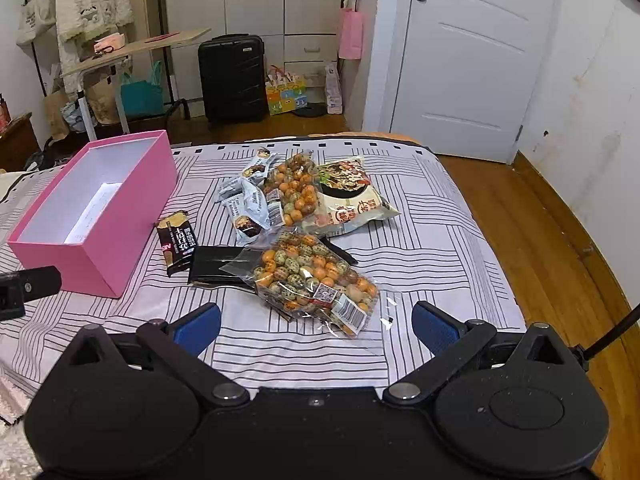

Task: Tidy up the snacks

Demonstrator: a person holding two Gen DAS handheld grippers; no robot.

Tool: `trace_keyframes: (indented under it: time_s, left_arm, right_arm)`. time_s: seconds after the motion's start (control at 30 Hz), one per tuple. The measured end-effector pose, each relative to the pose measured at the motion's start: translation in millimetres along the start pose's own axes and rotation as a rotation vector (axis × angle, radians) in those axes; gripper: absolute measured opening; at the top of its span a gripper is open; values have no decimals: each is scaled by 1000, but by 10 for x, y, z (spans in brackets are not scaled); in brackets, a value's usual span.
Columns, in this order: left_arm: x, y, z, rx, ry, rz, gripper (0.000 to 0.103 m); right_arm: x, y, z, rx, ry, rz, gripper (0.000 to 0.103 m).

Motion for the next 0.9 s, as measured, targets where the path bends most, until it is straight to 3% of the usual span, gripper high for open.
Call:
trace_keyframes:
  time_s: [0.9]
  left_arm:
    - [-18,-58,-79,141,-25,41,103]
  right_arm:
    - [78,62,-73,-29,-14,-2,103]
Point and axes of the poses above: each gripper's, at about its wrist camera, not at the fingertips, and x roughly the way its jaws point, y to its left, z to its top, the point moved 3 cm from there along x, roughly the way its jaws point, and after that the axes turned 5 degrees about x, right-handed, at the moved point
